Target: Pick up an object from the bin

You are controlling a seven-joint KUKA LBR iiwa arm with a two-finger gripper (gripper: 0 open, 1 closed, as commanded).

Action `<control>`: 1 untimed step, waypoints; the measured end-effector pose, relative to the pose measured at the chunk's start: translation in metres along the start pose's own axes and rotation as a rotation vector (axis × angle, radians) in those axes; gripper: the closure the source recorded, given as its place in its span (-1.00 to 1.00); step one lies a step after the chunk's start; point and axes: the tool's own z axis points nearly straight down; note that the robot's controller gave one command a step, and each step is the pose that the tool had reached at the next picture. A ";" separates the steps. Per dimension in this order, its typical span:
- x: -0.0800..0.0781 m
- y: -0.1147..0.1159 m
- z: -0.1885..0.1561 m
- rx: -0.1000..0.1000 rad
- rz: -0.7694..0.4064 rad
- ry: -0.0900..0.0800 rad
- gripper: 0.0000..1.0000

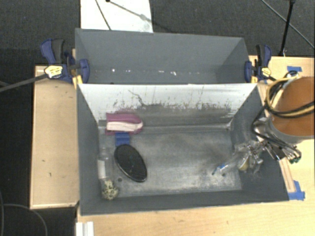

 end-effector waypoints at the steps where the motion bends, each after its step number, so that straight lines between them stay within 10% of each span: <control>1: -0.003 -0.002 -0.073 0.002 0.005 -0.001 1.00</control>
Offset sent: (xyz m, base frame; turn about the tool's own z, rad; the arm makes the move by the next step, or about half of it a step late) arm 0.0000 0.0000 0.0682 0.0000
